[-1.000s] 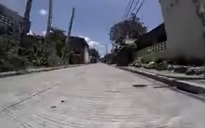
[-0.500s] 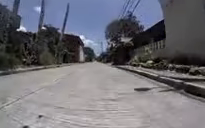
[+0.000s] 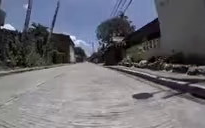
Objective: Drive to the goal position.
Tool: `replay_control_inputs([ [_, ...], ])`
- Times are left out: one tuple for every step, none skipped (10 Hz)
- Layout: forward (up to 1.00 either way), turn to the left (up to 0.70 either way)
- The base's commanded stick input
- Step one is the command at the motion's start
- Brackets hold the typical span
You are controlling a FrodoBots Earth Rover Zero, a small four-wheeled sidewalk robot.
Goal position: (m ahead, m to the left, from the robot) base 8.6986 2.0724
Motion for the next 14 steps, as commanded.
replay_control_inputs([
  [1.00,-0.01],
  [1.00,0.05],
  [1.00,0.11],
  [1.00,0.14],
  [1.00,0.14],
  [1.00,0.14],
  [1.00,0.02],
  [1.00,-0.26],
  [1.00,-0.26],
  [1.00,-0.05],
  [1.00,0.14],
  [1.00,0.14],
  [1.00,0.14],
  [1.00,0.14],
])
